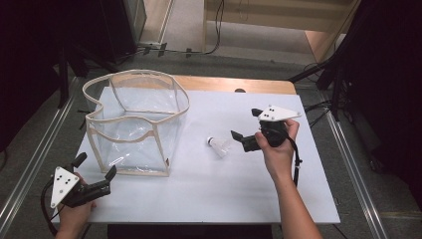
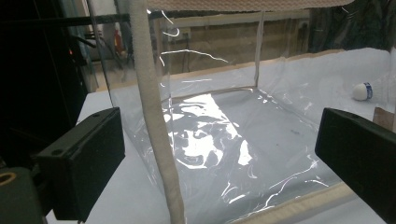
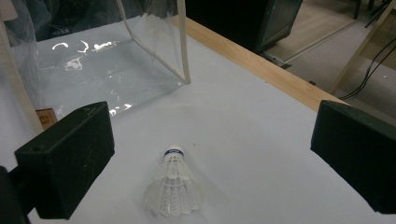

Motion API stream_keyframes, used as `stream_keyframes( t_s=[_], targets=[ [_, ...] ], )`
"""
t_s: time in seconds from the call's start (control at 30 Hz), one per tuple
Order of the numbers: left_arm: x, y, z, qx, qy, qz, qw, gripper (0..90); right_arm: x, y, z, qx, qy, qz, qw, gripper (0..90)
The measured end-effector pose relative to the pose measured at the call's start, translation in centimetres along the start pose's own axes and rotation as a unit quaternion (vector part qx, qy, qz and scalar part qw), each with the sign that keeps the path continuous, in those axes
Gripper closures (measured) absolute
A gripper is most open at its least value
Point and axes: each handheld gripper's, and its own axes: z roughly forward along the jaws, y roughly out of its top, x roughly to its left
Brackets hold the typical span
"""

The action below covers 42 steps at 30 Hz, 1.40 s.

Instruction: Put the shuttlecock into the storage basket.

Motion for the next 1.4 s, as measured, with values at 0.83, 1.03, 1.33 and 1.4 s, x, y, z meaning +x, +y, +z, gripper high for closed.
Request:
stream_keyframes(
  t_s=[0.83,1.03,1.33,1.4],
  targets=[
    [0.0,0.0,0.0,0.001,-0.001,0.003,1.0000,2.3,0.4,2.0,4.9,0.066,0.033,-0.017,0.9972,0.0],
    [-0.1,0.0,0.0,0.001,-0.002,0.004,1.0000,2.3,0.3,2.3,5.8,0.080,0.040,-0.018,0.9958,0.0],
    [-0.1,0.0,0.0,0.001,-0.002,0.004,1.0000,2.3,0.0,2.4,7.0,0.108,0.045,-0.016,0.9930,1.6],
    [-0.1,0.0,0.0,0.001,-0.003,0.005,1.0000,2.3,0.0,2.3,7.2,0.112,0.040,-0.014,0.9928,4.6]
  ],
)
